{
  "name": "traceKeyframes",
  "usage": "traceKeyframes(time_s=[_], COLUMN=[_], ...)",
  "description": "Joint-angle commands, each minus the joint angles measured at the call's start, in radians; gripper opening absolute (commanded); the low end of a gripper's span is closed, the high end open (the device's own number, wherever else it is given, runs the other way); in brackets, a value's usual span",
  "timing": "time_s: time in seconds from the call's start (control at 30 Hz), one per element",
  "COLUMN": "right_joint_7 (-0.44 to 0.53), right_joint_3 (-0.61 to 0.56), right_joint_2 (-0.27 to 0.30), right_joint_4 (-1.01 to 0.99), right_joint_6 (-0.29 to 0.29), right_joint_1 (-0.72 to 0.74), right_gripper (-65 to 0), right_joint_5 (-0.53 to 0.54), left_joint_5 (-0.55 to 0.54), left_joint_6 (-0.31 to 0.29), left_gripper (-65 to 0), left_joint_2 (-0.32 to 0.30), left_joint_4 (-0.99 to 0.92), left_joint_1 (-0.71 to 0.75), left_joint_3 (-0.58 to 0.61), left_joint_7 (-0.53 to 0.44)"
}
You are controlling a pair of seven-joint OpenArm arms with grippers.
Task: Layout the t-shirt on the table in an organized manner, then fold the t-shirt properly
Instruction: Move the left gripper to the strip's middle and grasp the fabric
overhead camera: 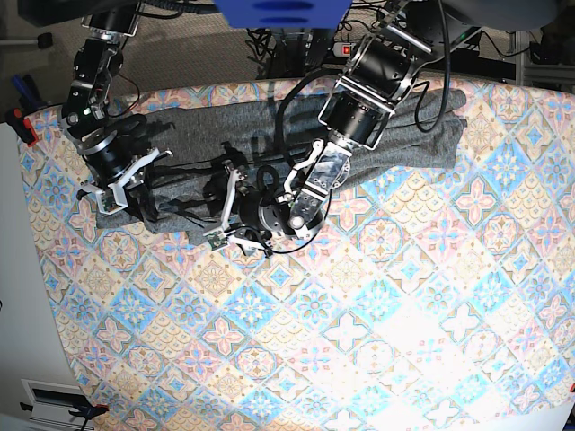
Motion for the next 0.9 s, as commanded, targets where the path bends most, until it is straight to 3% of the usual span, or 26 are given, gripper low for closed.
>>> traceKeyframes(time_s=[0.0,0.17,0.27,0.43,0.73,0.87], right_joint_7=[0.030,0.030,0.030,0.030,0.030,0.030], right_joint_3=[0.005,0.005,0.005,0.004,0.002,0.002], right_joint_2=[0.014,0.014,0.014,0.014,0.014,0.014], right_joint_4=[0.023,0.026,0.026,0.026,0.024,0.021], right_joint_6=[-0.002,-0.002,-0.002,-0.002,-0.002,-0.002], right_joint_1=[0.001,-0.004,-0.004,-0.004,-0.005,-0.005], right_gripper=[-65.0,-65.0,-65.0,-65.0,-65.0,-65.0], right_joint_5=[0.015,0.015,0.015,0.015,0.015,0.015], left_joint_5=[-0.007,-0.013,-0.014,-0.016,-0.021,-0.116], left_joint_6=[0.002,0.002,0.002,0.002,0.002,0.002], left_gripper=[-22.6,-25.8,-38.0,-65.0,-65.0,-65.0], left_joint_2=[0.010,0.010,0.010,0.010,0.010,0.010], left_joint_4=[-0.006,-0.135,-0.157,-0.157,-0.152,-0.097], left_joint_1=[-0.032,-0.085,-0.098,-0.098,-0.101,-0.102], left_joint_3=[-0.002,-0.005,-0.005,-0.005,-0.006,-0.006], left_joint_7=[-0.019,-0.064,-0.101,-0.139,-0.140,-0.140])
